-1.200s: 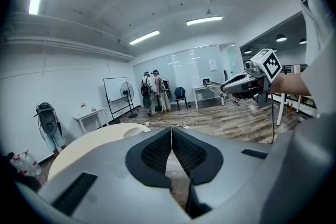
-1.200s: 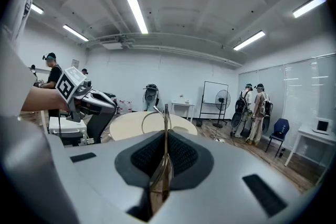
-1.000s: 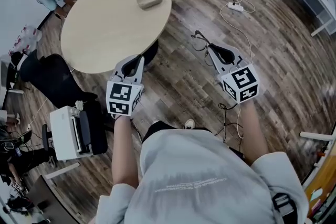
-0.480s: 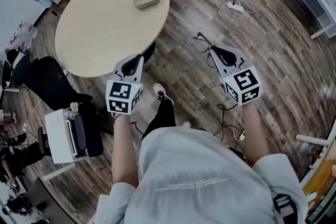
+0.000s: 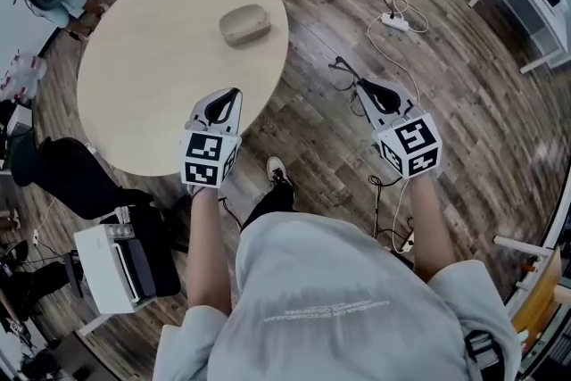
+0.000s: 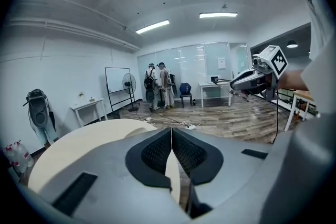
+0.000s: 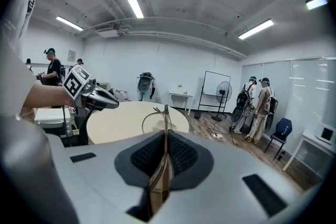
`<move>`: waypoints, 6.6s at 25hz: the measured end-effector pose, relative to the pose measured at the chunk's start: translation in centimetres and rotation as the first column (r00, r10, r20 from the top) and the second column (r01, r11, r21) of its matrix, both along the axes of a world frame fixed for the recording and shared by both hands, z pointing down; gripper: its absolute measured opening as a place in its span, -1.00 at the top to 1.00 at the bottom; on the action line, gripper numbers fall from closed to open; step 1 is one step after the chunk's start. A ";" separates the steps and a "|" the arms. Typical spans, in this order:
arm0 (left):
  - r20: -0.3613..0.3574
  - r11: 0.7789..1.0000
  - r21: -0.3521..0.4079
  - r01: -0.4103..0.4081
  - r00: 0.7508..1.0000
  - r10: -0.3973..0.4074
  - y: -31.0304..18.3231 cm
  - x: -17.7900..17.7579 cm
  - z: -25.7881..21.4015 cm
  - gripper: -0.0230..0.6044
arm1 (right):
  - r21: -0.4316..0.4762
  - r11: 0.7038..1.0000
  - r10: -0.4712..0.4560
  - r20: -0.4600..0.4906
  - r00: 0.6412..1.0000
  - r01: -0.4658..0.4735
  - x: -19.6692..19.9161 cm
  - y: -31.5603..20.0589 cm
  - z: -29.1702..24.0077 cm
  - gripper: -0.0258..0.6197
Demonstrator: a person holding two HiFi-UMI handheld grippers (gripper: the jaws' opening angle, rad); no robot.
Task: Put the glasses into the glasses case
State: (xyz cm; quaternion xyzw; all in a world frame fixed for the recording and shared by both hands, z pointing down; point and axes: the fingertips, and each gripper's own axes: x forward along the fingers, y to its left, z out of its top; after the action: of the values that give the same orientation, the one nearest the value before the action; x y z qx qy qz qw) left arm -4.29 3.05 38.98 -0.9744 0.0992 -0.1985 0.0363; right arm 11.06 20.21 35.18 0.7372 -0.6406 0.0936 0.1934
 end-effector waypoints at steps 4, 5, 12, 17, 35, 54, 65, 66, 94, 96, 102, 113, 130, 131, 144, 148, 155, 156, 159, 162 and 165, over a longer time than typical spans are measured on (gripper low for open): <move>0.001 1.000 -0.005 0.009 1.000 -0.009 -5.0 1.8 -0.5 0.88 | -0.002 1.000 -0.014 0.001 1.000 0.014 1.8 -5.5 -0.6 0.87; 0.003 1.000 -0.007 0.011 1.000 -0.011 -6.1 2.1 -0.5 0.88 | -0.005 1.000 -0.017 0.000 1.000 0.017 2.2 -6.7 -0.6 0.87; 0.019 0.998 -0.046 0.035 0.999 -0.034 -11.9 3.1 1.2 0.88 | -0.032 0.998 -0.048 -0.002 0.999 0.048 3.9 -13.9 0.0 0.87; 0.032 0.996 -0.070 0.051 0.998 -0.049 -15.5 3.3 2.8 0.88 | -0.072 0.996 -0.059 -0.003 0.998 0.059 4.6 -18.0 1.5 0.87; 0.064 0.981 -0.119 0.153 0.987 -0.146 -20.4 2.8 5.5 0.88 | -0.183 0.965 -0.192 -0.010 0.981 0.187 5.7 -26.5 6.0 0.87; 0.135 0.928 -0.121 0.353 0.932 -0.337 -22.9 4.5 6.1 0.88 | -0.242 0.849 -0.472 0.048 0.880 0.469 8.2 -35.5 9.6 0.87; 0.180 0.895 -0.113 0.431 0.895 -0.408 -24.1 5.2 6.5 0.88 | -0.304 0.747 -0.615 0.021 0.788 0.591 8.0 -40.0 12.4 0.87; 0.184 0.891 -0.113 0.439 0.891 -0.416 -24.1 5.2 6.6 0.88 | -0.310 0.736 -0.627 0.021 0.778 0.602 7.8 -40.3 12.8 0.87; 0.257 0.779 -0.164 0.605 0.789 -0.558 -23.8 5.6 11.1 0.88 | -0.445 0.425 -0.838 0.135 0.528 0.788 5.4 -41.3 22.0 0.87; 0.261 0.774 -0.166 0.611 0.784 -0.563 -23.6 5.4 11.4 0.88 | -0.448 0.414 -0.841 0.145 0.522 0.792 5.1 -41.2 22.6 0.87; 0.267 0.753 -0.175 0.634 0.767 -0.584 -22.7 4.8 12.1 0.88 | -0.439 0.388 -0.845 0.182 0.503 0.810 4.1 -40.6 23.4 0.87; 0.263 0.741 -0.174 0.648 0.756 -0.599 -21.9 4.9 12.3 0.88 | -0.451 0.378 -0.842 0.194 0.503 0.808 3.7 -39.7 24.7 0.87; 0.266 0.734 -0.179 0.655 0.751 -0.605 -21.0 4.5 12.5 0.88 | -0.451 0.360 -0.831 0.244 0.500 0.817 2.6 -38.4 25.9 0.87; 0.266 0.733 -0.180 0.656 0.750 -0.606 -20.9 4.4 12.6 0.88 | -0.451 0.359 -0.829 0.248 0.501 0.817 2.6 -38.4 26.0 0.87; 0.278 0.728 -0.188 0.659 0.747 -0.604 -20.2 4.0 13.1 0.88 | -0.467 0.322 -0.826 0.287 0.486 0.823 1.7 -37.0 27.5 0.87; 0.283 0.729 -0.188 0.658 0.747 -0.601 -19.9 4.0 13.1 0.88 | -0.456 0.325 -0.810 0.318 0.492 0.829 1.5 -36.6 27.8 0.87; 0.293 0.728 -0.189 0.659 0.745 -0.599 -19.4 3.7 12.3 0.88 | -0.470 0.351 -0.761 0.361 0.539 0.810 1.6 -36.7 28.7 0.87; 0.296 0.729 -0.189 0.658 0.746 -0.597 -19.4 3.5 12.3 0.88 | -0.479 0.350 -0.764 0.351 0.541 0.805 1.5 -36.8 28.8 0.86; 0.302 0.733 -0.191 0.653 0.750 -0.589 -19.4 2.9 12.1 0.88 | -0.528 0.342 -0.788 0.290 0.543 0.777 1.5 -36.7 29.4 0.86; 0.302 0.744 -0.194 0.640 0.760 -0.575 -19.5 2.7 12.0 0.88 | -0.550 0.338 -0.797 0.264 0.543 0.764 1.5 -36.6 29.6 0.83; 0.296 0.757 -0.195 0.624 0.773 -0.561 -19.7 2.6 11.9 0.88 | -0.545 0.335 -0.780 0.297 0.550 0.769 1.5 -36.4 29.3 0.70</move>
State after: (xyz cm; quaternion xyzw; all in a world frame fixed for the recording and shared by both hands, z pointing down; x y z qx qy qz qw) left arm -1.65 -16.61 50.84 -0.8586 0.3702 -0.3179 -0.1574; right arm 12.55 -16.15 64.49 0.2356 -0.8404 0.1888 0.4501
